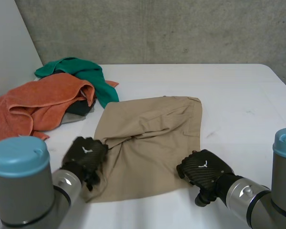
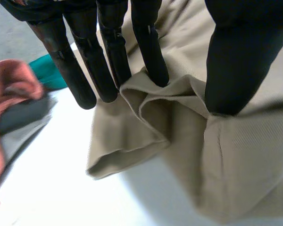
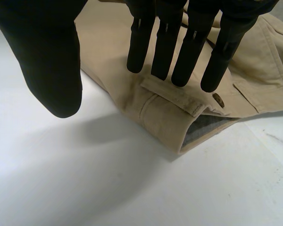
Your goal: Fold the laundry.
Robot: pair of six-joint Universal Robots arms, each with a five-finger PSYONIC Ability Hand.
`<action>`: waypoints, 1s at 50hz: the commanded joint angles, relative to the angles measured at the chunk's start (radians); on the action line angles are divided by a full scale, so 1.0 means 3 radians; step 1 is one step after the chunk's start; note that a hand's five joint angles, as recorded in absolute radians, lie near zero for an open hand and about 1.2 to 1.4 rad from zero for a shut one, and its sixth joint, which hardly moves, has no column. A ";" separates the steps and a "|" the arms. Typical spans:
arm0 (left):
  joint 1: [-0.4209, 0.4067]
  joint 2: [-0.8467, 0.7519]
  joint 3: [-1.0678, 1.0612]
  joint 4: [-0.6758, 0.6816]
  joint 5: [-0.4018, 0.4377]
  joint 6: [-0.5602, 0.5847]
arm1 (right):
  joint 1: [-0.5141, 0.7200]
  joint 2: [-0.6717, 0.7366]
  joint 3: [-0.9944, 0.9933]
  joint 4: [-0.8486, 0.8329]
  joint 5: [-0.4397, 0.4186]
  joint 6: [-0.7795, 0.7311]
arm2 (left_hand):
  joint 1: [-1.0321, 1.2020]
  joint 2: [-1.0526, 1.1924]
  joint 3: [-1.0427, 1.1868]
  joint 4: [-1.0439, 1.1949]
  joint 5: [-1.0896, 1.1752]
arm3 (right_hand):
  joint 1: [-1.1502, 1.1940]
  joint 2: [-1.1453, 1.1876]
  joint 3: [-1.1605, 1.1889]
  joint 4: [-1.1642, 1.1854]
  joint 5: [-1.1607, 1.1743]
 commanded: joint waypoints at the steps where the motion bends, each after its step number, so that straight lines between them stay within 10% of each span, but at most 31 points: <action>1: 0.0483 0.0011 -0.0027 0.0252 0.0010 0.0337 | -0.0006 0.0019 0.0024 -0.0138 0.0002 -0.0007 | 0.0236 0.0267 0.0254 0.0294 0.0302 | 0.0129 0.0155 0.0176 0.0175 0.0265; 19: 0.0826 0.0578 -0.0195 0.0350 0.0173 0.0528 | -0.0032 0.0494 -0.0063 -0.0850 0.0130 -0.0155 | -0.0380 -0.0348 -0.0362 -0.0322 -0.0314 | 0.0246 0.0272 0.0294 0.0292 0.0383; 26: 0.0606 0.1049 -0.0308 -0.0319 0.0653 0.0257 | 0.0014 0.0704 -0.0211 -0.1029 0.0375 -0.0355 | -0.0753 -0.0721 -0.0734 -0.0695 -0.0686 | 0.2190 0.2216 0.2237 0.2236 0.2326; 50: 0.0463 0.0329 -0.0564 -0.0182 0.0690 0.0251 | 0.0188 0.0934 -0.0768 -0.0993 0.0907 -0.0018 | -0.0851 -0.0819 -0.0832 -0.0793 -0.0784 | 0.2562 0.2588 0.2610 0.2608 0.2699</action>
